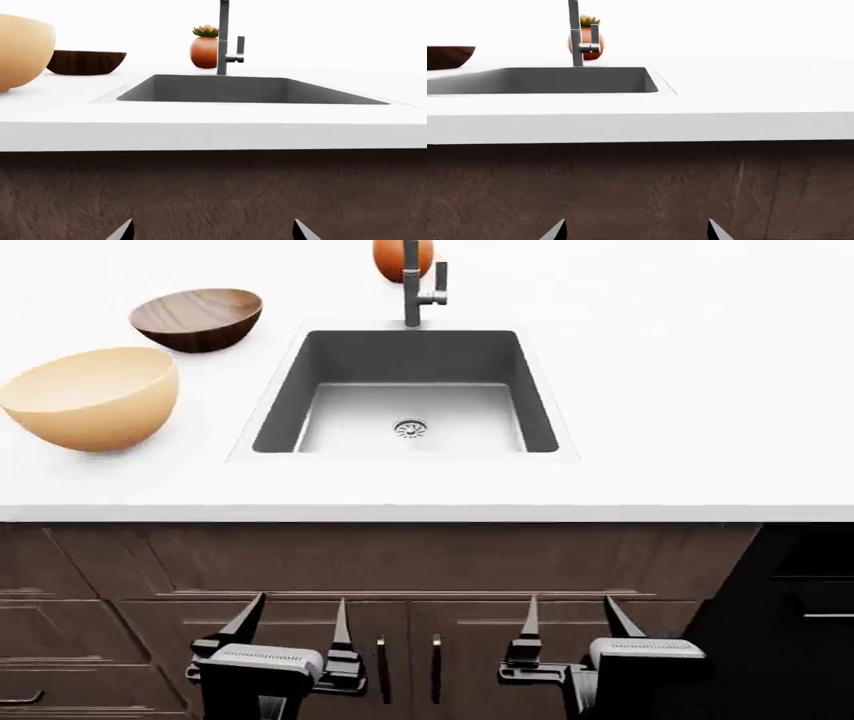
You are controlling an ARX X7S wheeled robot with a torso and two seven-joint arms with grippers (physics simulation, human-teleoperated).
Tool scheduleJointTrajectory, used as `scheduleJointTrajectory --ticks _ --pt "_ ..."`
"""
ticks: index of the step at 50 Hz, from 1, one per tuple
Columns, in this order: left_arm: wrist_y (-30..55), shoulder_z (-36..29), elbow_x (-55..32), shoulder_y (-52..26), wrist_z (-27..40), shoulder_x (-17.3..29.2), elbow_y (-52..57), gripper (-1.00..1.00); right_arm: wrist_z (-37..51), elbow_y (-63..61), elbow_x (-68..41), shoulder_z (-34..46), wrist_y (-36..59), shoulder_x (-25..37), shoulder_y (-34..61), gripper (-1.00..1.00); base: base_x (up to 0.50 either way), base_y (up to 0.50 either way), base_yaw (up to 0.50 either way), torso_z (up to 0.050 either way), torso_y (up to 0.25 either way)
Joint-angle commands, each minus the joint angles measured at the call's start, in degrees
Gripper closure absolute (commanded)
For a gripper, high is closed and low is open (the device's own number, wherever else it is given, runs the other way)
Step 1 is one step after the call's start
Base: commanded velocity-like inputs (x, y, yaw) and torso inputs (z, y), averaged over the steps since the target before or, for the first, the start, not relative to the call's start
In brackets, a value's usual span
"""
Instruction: Stack the bowls in the sink.
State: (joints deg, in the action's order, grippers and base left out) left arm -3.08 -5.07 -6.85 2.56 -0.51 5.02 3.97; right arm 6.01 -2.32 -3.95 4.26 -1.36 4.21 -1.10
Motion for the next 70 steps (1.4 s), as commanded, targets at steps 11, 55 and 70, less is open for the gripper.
scheduleJointTrajectory --ticks 11,55,70 --pt "0.13 -1.64 -0.97 -0.34 1.80 1.45 -0.45 -1.00 1.80 -0.37 -1.75 1.50 0.13 1.39 -0.07 -1.00 0.00 0.50 0.00 0.050 0.000" --pt "-0.31 -3.51 0.84 -1.11 8.28 2.62 -0.38 -1.00 4.39 -1.01 -3.69 4.13 0.17 3.66 0.01 -1.00 0.00 0.50 0.00 0.003 0.000" --pt "-1.27 -3.89 1.08 -0.51 9.99 3.22 1.88 -1.00 5.83 -4.00 -2.24 5.17 -1.86 4.56 -1.36 -1.00 0.00 0.43 0.00 0.000 0.000"
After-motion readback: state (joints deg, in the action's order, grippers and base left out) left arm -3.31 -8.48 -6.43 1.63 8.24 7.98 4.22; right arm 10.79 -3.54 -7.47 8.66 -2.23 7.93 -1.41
